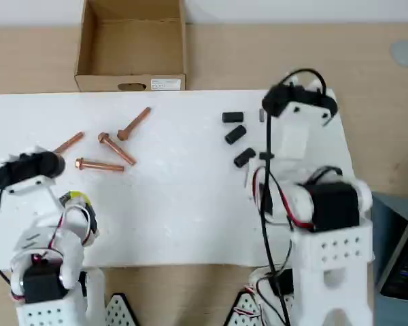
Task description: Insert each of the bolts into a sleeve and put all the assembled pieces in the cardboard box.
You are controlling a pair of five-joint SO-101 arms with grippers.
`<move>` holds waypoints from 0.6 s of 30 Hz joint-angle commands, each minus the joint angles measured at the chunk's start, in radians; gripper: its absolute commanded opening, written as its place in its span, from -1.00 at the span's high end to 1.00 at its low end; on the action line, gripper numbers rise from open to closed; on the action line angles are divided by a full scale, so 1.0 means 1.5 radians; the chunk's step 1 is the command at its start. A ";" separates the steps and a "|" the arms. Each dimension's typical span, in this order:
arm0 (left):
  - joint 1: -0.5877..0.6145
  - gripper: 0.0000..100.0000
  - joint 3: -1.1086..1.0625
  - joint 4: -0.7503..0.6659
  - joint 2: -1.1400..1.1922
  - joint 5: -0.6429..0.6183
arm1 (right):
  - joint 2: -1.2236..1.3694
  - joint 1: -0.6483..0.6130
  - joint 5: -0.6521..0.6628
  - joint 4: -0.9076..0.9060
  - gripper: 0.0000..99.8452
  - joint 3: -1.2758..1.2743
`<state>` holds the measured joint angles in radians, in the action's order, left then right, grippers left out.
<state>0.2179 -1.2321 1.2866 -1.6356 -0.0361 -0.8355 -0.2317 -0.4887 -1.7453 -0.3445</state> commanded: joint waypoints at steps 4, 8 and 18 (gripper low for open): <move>0.001 1.00 0.187 -0.001 0.277 -0.113 | -0.079 0.010 0.003 0.014 0.98 -0.049; 0.001 1.00 0.294 -0.002 0.458 -0.197 | -0.105 0.041 0.003 0.014 0.98 -0.067; 0.000 1.00 0.526 0.001 0.802 -0.317 | -0.167 0.085 0.003 0.013 0.98 -0.129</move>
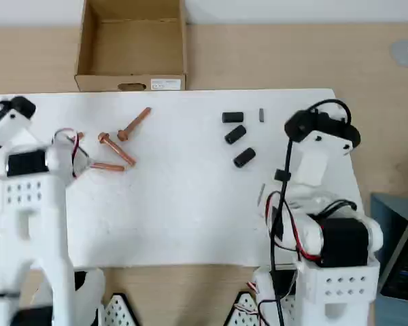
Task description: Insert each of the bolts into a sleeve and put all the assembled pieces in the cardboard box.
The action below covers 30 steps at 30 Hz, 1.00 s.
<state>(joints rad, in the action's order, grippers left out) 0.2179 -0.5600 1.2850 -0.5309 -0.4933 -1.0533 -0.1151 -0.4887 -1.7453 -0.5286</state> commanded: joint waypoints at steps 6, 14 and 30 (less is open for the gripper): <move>-0.042 1.00 0.138 0.002 0.167 -0.033 | -0.066 0.012 0.003 0.014 0.98 -0.040; -0.086 0.79 0.231 -0.006 0.292 -0.090 | -0.124 0.029 0.002 0.014 0.98 -0.088; -0.086 0.82 0.462 -0.006 0.552 -0.089 | -0.153 0.029 0.002 0.014 0.98 -0.091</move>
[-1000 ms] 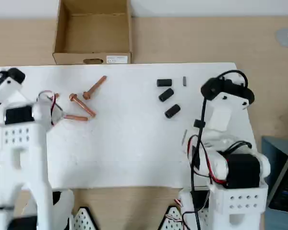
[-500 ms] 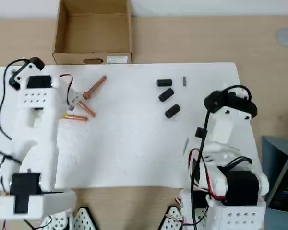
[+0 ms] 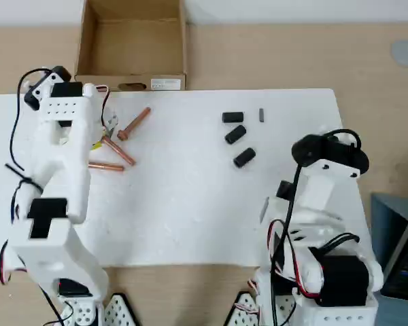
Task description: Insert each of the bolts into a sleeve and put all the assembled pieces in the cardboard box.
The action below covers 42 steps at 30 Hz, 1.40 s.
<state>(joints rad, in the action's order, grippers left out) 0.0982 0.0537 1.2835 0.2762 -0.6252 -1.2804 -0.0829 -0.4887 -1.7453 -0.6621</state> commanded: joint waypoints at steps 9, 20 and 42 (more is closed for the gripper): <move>-0.007 0.82 0.093 -0.006 0.094 -0.001 | -0.001 0.008 0.002 0.014 0.98 -0.002; -0.006 0.83 0.141 -0.005 0.172 -0.001 | 0.003 0.007 0.002 0.014 0.98 -0.003; -0.059 1.00 0.281 0.148 0.102 0.051 | -0.001 0.004 0.009 0.029 0.98 0.001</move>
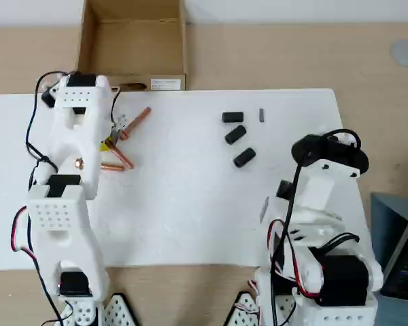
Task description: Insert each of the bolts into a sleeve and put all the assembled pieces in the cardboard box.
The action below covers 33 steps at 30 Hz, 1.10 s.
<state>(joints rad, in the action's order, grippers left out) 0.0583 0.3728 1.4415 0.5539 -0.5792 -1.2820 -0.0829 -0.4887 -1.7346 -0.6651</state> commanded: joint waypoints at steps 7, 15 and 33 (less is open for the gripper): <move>-0.090 1.00 0.139 0.148 -0.230 0.056 | 0.001 0.004 0.039 0.032 0.98 0.018; -0.136 1.00 0.057 0.163 -0.446 0.105 | 0.001 0.004 0.094 0.056 0.98 0.027; -0.165 1.00 -0.572 -0.032 -1.043 0.141 | -0.001 0.004 0.162 0.157 0.98 -0.068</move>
<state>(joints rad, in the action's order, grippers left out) -0.1826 -0.3636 1.4753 -0.8684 -0.3721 -1.2789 -0.0829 -0.2555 -1.5443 -0.7557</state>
